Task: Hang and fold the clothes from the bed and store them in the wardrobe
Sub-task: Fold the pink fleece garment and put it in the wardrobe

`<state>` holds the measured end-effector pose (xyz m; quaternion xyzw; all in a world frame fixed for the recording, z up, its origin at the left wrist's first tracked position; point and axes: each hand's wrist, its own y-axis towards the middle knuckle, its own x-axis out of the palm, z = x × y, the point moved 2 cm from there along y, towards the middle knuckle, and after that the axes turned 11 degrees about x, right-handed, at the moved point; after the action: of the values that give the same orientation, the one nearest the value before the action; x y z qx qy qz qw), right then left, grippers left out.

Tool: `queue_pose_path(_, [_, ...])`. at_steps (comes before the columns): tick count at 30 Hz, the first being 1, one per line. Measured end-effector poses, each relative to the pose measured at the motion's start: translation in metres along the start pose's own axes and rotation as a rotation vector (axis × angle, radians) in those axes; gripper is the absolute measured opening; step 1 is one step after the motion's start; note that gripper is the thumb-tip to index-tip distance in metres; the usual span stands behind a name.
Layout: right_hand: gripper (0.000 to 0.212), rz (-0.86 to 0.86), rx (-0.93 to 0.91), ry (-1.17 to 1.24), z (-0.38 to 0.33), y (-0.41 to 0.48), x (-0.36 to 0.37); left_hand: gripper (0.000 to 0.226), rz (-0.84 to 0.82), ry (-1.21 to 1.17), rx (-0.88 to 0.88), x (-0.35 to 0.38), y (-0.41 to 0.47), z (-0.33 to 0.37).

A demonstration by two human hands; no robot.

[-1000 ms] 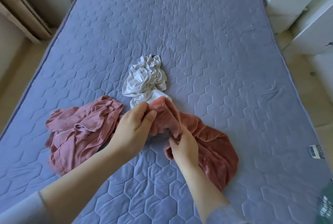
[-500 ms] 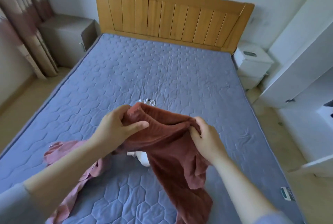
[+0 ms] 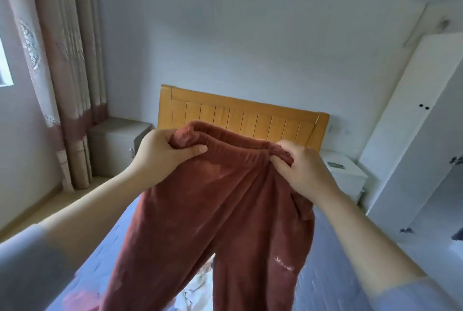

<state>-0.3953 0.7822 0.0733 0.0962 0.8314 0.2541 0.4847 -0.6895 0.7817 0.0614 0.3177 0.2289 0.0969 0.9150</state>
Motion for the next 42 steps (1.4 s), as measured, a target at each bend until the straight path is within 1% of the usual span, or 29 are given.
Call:
queue_pose_path(1, [0.013, 0.041, -0.023, 0.001, -0.010, 0.010, -0.014, 0.022, 0.028, -0.002, 0.020, -0.008, 0.013, 0.010])
queue_pose_path(3, [0.003, 0.126, -0.057, 0.012, -0.032, 0.029, -0.043, 0.027, 0.087, 0.003, 0.068, -0.022, 0.040, 0.033])
queue_pose_path(5, [0.006, 0.201, -0.069, 0.027, -0.050, 0.045, -0.070, 0.034, 0.141, 0.010, 0.102, -0.035, 0.064, 0.054])
queue_pose_path(7, [0.012, 0.229, -0.075, 0.017, -0.064, 0.056, -0.095, 0.037, 0.186, 0.015, 0.118, -0.047, 0.083, 0.071])
queue_pose_path(9, [0.022, 0.189, -0.108, -0.033, -0.073, 0.060, -0.113, 0.037, 0.230, 0.021, 0.131, -0.055, 0.095, 0.078])
queue_pose_path(11, [0.034, 0.067, -0.103, -0.133, -0.076, 0.058, -0.120, 0.037, 0.249, 0.026, 0.126, -0.060, 0.097, 0.077])
queue_pose_path(13, [0.041, -0.040, -0.085, -0.256, -0.071, 0.054, -0.122, 0.036, 0.239, 0.033, 0.114, -0.060, 0.093, 0.072])
queue_pose_path(14, [0.042, -0.042, -0.079, -0.295, -0.069, 0.053, -0.123, 0.036, 0.231, 0.037, 0.111, -0.059, 0.092, 0.070])
queue_pose_path(15, [0.041, -0.005, -0.073, -0.297, -0.067, 0.053, -0.126, 0.036, 0.228, 0.042, 0.114, -0.058, 0.091, 0.070])
queue_pose_path(17, [0.036, 0.096, -0.083, -0.245, -0.065, 0.055, -0.132, 0.037, 0.241, 0.048, 0.135, -0.057, 0.091, 0.071])
queue_pose_path(18, [0.032, 0.098, -0.095, -0.234, -0.066, 0.056, -0.134, 0.037, 0.249, 0.048, 0.145, -0.057, 0.091, 0.072])
queue_pose_path(20, [0.025, 0.010, -0.093, -0.213, -0.068, 0.057, -0.133, 0.040, 0.228, 0.060, 0.146, -0.057, 0.089, 0.072])
queue_pose_path(22, [0.024, -0.049, -0.065, -0.156, -0.066, 0.055, -0.134, 0.041, 0.209, 0.078, 0.146, -0.057, 0.087, 0.069])
queue_pose_path(23, [0.026, -0.066, -0.052, -0.137, -0.064, 0.055, -0.134, 0.040, 0.226, 0.074, 0.150, -0.058, 0.086, 0.069])
queue_pose_path(25, [0.034, -0.153, 0.004, -0.160, -0.061, 0.055, -0.130, 0.038, 0.263, 0.038, 0.154, -0.060, 0.088, 0.069])
queue_pose_path(28, [0.044, -0.297, 0.102, -0.236, -0.056, 0.052, -0.117, 0.033, 0.250, -0.023, 0.157, -0.057, 0.088, 0.071])
queue_pose_path(30, [0.042, -0.304, 0.119, -0.211, -0.051, 0.050, -0.115, 0.032, 0.241, -0.031, 0.153, -0.053, 0.088, 0.070])
queue_pose_path(33, [0.038, -0.280, 0.135, -0.163, -0.041, 0.045, -0.119, 0.037, 0.281, -0.057, 0.114, -0.054, 0.090, 0.065])
queue_pose_path(36, [0.040, -0.282, 0.155, -0.094, -0.033, 0.039, -0.125, 0.038, 0.308, -0.059, 0.111, -0.059, 0.093, 0.060])
queue_pose_path(39, [0.040, -0.251, 0.128, -0.004, -0.032, 0.036, -0.136, 0.040, 0.316, -0.042, 0.113, -0.060, 0.093, 0.054])
queue_pose_path(42, [0.040, -0.232, 0.090, 0.049, -0.040, 0.035, -0.146, 0.042, 0.329, -0.023, 0.077, -0.058, 0.093, 0.048])
